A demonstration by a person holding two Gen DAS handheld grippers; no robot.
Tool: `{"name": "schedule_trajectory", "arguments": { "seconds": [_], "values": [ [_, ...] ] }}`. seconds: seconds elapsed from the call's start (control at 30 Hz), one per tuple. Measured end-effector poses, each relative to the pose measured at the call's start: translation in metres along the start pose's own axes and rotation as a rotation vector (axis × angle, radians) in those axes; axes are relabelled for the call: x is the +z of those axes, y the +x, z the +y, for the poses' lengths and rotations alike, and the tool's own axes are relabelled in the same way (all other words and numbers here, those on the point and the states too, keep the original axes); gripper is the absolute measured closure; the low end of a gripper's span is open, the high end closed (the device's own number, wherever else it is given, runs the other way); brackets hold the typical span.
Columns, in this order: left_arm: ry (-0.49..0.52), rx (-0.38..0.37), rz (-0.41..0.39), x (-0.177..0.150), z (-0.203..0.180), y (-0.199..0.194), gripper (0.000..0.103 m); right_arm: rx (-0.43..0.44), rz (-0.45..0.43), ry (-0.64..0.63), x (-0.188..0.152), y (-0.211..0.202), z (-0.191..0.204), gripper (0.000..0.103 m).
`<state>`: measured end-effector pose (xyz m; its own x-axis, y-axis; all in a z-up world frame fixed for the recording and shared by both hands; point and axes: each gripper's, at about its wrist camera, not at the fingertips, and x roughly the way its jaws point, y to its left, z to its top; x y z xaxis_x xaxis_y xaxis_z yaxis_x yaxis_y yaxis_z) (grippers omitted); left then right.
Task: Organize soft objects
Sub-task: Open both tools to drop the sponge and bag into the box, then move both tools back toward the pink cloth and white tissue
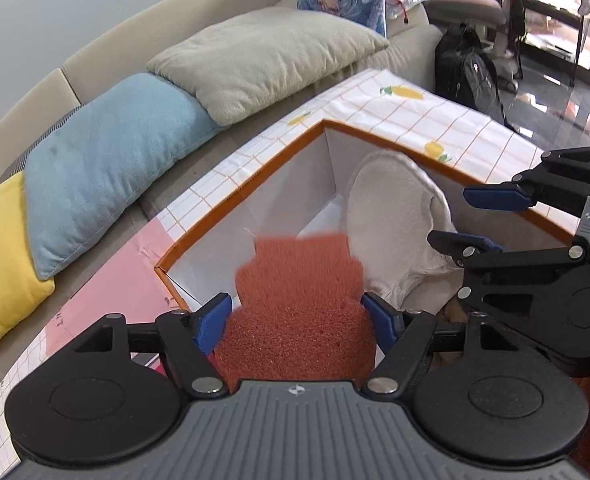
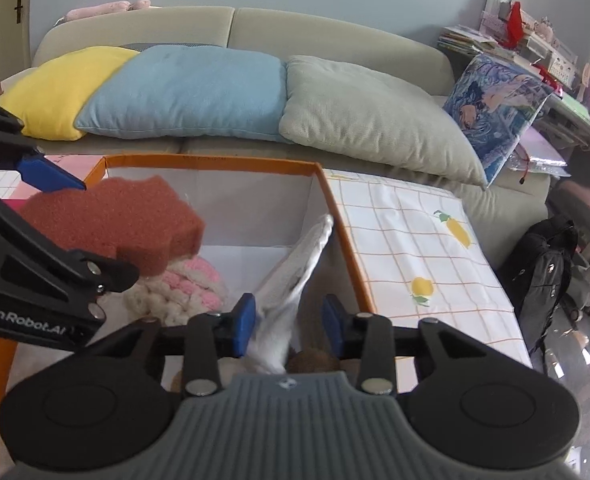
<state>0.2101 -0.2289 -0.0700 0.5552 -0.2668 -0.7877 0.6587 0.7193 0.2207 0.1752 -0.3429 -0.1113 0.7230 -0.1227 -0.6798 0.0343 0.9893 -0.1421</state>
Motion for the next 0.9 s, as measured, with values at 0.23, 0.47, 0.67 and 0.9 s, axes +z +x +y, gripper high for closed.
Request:
{"name": "schedule_trajectory", "arguments": {
  "seconds": [0.23, 0.47, 0.67, 0.9],
  "values": [
    [-0.023, -0.020, -0.117, -0.002, 0.007, -0.041, 0.016, -0.028, -0.027, 0.051, 0.005, -0.030, -0.005, 0.041],
    [-0.085, -0.050, -0.261, -0.019, 0.016, -0.093, 0.016, -0.036, -0.073, 0.137, 0.004, -0.071, -0.003, 0.035],
    [-0.161, -0.038, -0.364, -0.047, 0.025, -0.130, 0.016, 0.002, -0.138, 0.234, -0.005, -0.109, 0.009, 0.032],
    [-0.222, 0.017, -0.395, -0.088, 0.033, -0.157, 0.016, 0.074, -0.140, 0.313, -0.021, -0.135, 0.039, 0.028]
  ]
}}
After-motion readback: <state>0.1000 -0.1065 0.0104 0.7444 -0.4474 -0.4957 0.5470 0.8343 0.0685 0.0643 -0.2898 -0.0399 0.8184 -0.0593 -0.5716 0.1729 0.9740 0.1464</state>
